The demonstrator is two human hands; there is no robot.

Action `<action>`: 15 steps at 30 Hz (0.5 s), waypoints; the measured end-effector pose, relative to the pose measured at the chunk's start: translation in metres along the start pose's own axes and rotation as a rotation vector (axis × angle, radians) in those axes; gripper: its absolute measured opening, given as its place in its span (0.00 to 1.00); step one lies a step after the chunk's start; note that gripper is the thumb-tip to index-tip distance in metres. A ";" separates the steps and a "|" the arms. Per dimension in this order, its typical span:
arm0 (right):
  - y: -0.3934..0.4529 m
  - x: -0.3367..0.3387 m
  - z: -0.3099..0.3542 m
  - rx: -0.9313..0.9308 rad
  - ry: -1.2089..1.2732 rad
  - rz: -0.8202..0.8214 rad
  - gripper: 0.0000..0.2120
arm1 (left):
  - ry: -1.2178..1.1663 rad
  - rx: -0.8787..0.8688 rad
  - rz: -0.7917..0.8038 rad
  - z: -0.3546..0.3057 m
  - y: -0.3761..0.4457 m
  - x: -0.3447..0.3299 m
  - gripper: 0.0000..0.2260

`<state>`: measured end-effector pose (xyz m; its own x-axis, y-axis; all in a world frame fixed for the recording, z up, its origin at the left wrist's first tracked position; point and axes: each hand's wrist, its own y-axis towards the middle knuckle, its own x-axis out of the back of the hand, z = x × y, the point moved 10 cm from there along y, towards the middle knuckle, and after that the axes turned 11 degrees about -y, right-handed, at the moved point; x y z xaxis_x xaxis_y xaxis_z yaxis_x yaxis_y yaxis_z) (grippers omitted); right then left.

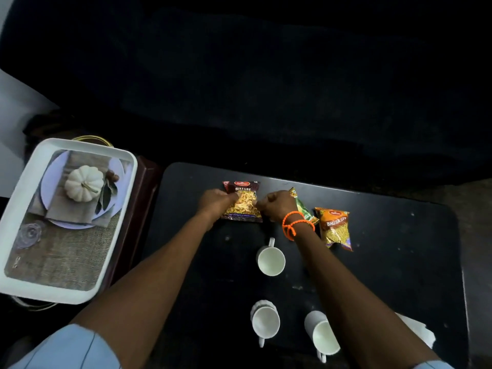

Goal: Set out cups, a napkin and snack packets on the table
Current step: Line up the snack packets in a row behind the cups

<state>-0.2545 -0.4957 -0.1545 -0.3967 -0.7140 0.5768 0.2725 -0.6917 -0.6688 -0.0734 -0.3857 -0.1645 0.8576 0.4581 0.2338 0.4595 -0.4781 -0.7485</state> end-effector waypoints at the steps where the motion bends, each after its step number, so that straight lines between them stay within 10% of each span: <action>1: -0.001 0.002 0.002 0.026 -0.063 -0.039 0.15 | 0.071 -0.069 -0.054 -0.003 0.000 0.003 0.16; 6: -0.006 0.018 0.038 0.273 -0.207 -0.312 0.11 | 0.102 -0.222 -0.060 -0.014 0.002 -0.005 0.30; 15: -0.002 -0.022 0.041 0.412 -0.435 -0.170 0.31 | 0.385 -0.331 0.091 -0.012 -0.002 -0.024 0.44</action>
<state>-0.2105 -0.4834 -0.1463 -0.0946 -0.5089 0.8556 0.5871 -0.7226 -0.3649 -0.0919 -0.4042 -0.1613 0.8916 0.1244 0.4354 0.3743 -0.7436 -0.5541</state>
